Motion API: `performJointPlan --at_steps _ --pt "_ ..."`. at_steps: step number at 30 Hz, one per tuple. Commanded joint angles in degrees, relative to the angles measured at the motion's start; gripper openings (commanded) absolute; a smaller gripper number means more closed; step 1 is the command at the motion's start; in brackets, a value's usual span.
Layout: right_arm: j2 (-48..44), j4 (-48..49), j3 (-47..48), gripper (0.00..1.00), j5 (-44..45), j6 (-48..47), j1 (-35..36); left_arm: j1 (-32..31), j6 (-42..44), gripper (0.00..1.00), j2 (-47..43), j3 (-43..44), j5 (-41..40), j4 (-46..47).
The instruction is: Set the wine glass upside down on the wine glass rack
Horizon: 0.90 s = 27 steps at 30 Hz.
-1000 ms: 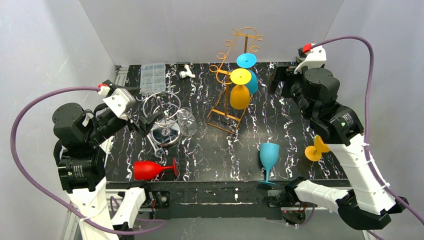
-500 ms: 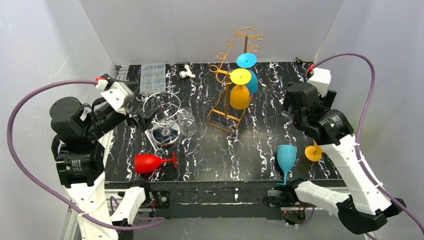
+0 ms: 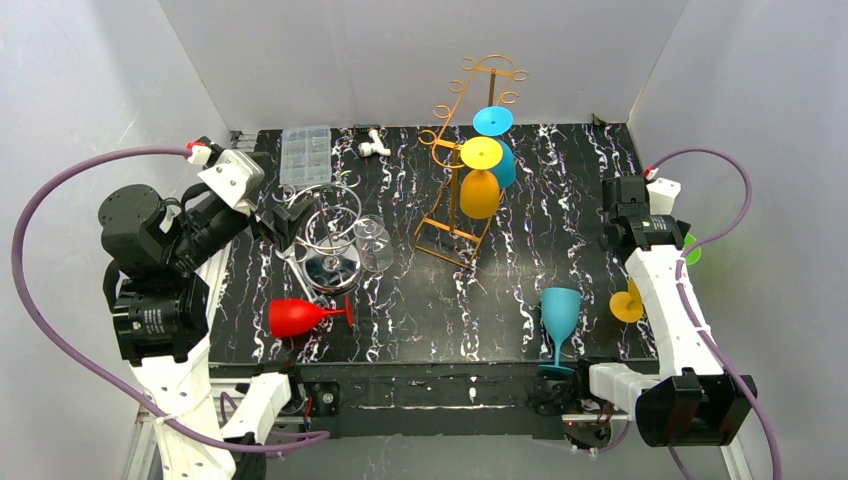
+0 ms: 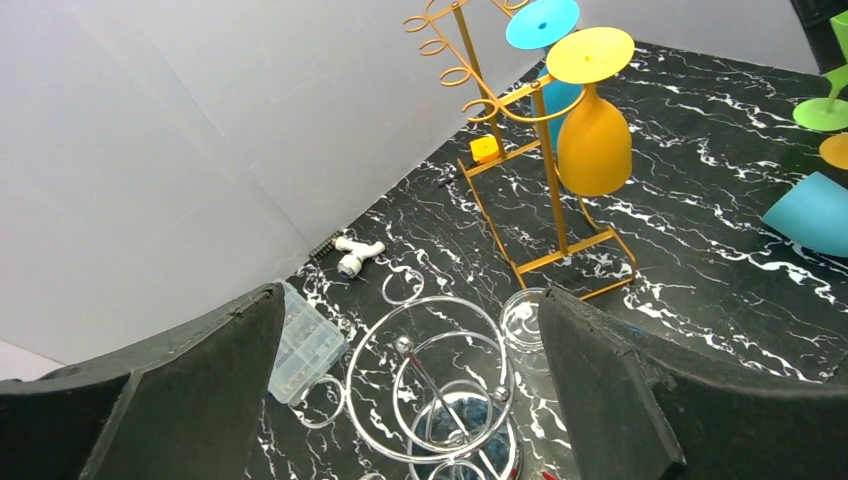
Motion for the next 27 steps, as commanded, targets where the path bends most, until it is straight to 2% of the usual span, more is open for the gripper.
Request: performJointPlan --at_steps 1,6,9,11,12,13,17,19,21,27 --pt "-1.2 3.7 -0.8 0.96 -1.6 1.4 -1.8 0.3 1.2 0.98 -0.5 -0.5 -0.7 1.6" --pt "-0.3 9.4 -5.0 0.69 -3.1 1.5 -3.5 0.3 1.6 0.98 -0.8 -1.5 -0.5 1.0" --pt "1.1 12.4 -5.7 0.59 -2.7 1.4 -3.7 0.3 1.4 0.98 -1.1 -1.3 -0.3 0.4" --pt "1.2 13.4 -5.6 0.34 -3.9 1.9 -3.7 0.3 1.5 0.98 -1.2 -0.9 0.2 0.1" --pt "-0.7 13.8 -5.3 0.09 -7.0 3.5 -3.7 0.3 1.2 0.98 -1.3 0.0 1.1 -0.3" --pt "-2.4 14.2 -4.8 0.01 -9.0 4.1 -3.7 0.4 1.0 0.98 -1.5 0.3 1.4 -0.4" --pt "-6.0 11.7 0.2 0.01 -15.0 6.2 -3.7 0.3 -0.4 0.98 -1.5 1.2 2.1 -1.6" --pt "-9.9 6.8 10.7 0.01 -19.7 6.5 -3.7 0.3 -5.8 0.98 0.0 4.3 4.0 -2.4" --pt "-10.7 5.5 16.2 0.01 -21.8 6.2 -3.6 0.3 -8.8 0.98 0.6 5.7 5.6 -2.6" --pt "-8.8 -1.6 39.9 0.01 -29.0 5.2 -3.6 0.4 -20.1 0.98 1.6 6.9 14.9 -2.7"
